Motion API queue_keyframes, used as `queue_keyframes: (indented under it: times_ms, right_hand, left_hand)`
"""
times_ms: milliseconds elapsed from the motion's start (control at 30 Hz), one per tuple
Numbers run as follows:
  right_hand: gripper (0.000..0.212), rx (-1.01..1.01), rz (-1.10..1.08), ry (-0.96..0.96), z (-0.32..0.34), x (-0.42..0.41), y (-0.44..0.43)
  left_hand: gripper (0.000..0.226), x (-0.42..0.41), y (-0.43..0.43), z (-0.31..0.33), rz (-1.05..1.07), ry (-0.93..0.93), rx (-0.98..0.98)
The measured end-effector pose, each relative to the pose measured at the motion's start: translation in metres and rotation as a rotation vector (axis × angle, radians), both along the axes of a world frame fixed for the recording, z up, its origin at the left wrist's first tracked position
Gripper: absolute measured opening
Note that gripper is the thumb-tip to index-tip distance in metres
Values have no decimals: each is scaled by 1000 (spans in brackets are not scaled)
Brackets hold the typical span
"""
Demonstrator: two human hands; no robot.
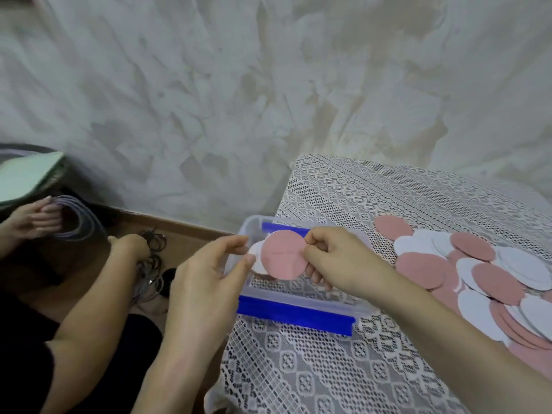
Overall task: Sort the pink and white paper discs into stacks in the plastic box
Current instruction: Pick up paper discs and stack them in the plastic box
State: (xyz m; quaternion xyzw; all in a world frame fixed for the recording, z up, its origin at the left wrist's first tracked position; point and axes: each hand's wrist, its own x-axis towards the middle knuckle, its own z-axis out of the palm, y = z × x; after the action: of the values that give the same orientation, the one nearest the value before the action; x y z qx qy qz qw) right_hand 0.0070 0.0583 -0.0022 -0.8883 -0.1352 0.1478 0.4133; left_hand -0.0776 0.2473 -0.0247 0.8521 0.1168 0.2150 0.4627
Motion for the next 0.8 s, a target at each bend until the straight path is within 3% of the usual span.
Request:
queue_keyframes:
  times_ms: [100,200,400,533,667,800]
  right_hand:
    - [18,-123,24,-6,-9,11,11]
    - [17,-235,44,-32,-19,16,16]
    - [6,-339,58,-132,-26,11,7]
    - [16,-411,154,-168,-20,-1,-4]
    - [41,-448,222,-135,-16,-7,-2]
    - [28,-493,247,-186,-20,1,9]
  left_hand:
    - [42,3,8,-5,-11,81,129]
    - [54,2,7,-7,-48,132,129]
    - [56,-5,-6,-5,-114,136,181]
    - [57,-6,-11,-8,-104,136,219]
    - [57,-6,-13,-10,-100,133,225]
    - [56,-4,-13,-13,-109,133,223]
